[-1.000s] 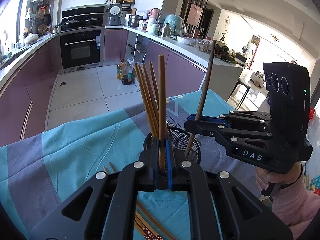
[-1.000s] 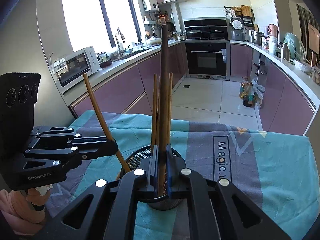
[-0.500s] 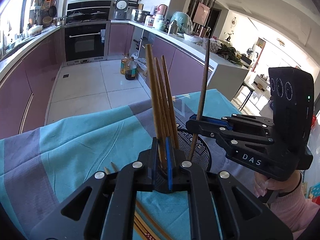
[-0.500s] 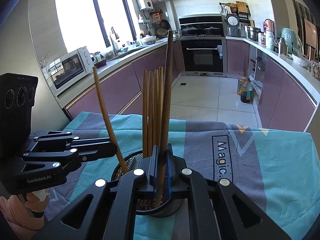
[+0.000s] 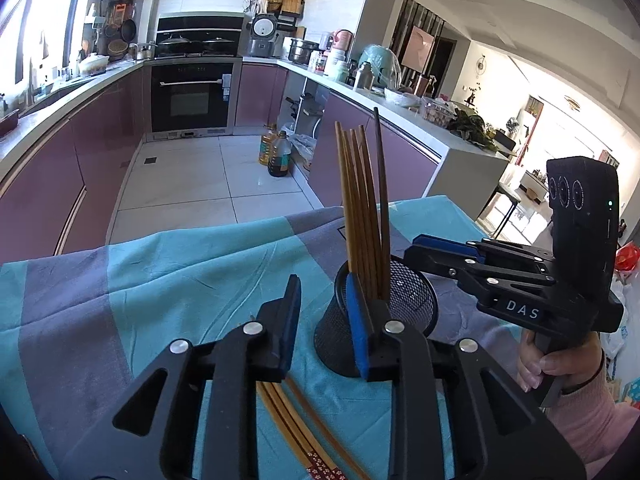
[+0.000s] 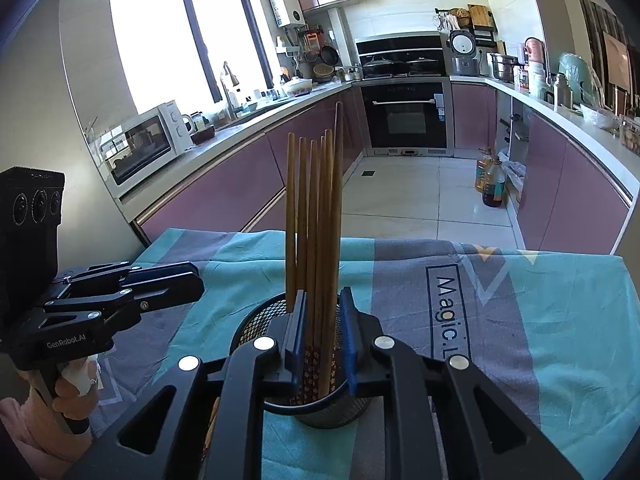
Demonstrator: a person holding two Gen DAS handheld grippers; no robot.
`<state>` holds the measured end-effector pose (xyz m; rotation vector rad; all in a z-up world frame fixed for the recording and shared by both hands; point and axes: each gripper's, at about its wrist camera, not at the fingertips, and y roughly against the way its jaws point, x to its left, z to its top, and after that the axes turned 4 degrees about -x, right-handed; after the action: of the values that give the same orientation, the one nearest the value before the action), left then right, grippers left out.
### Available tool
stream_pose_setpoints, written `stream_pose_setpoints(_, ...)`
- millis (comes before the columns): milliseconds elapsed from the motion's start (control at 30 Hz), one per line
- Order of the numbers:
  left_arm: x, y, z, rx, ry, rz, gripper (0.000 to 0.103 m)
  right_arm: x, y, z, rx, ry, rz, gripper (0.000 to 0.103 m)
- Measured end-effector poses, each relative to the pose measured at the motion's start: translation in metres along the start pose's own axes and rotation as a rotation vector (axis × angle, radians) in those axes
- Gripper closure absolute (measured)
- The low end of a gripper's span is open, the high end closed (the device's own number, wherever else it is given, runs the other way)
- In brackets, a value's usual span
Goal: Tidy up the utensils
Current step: 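Move the left tool back to the pile and grasp a chopstick while the right tool grasps another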
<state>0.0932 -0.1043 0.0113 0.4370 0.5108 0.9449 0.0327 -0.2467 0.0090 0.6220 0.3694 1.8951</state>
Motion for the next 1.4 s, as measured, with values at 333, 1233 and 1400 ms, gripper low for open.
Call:
stream_pose_setpoints(333, 0.03, 0.033, -0.038, -0.018, 0.005, 0.097, 0.067, 0.039, 0.032, -0.021, -0.031, 0.069, 0.156, 0.068)
stream_pose_setpoints(1233, 0.04, -0.02, -0.131, 0.215, 0.038, 0.133, 0.064, 0.073, -0.056, -0.104, 0.269, 0.066, 0.121, 0.067)
stream_pose_setpoints(1400, 0.037, -0.034, -0.132, 0.243, 0.03, 0.141, 0.064, 0.073, -0.057, -0.107, 0.273, 0.089, 0.092, 0.068)
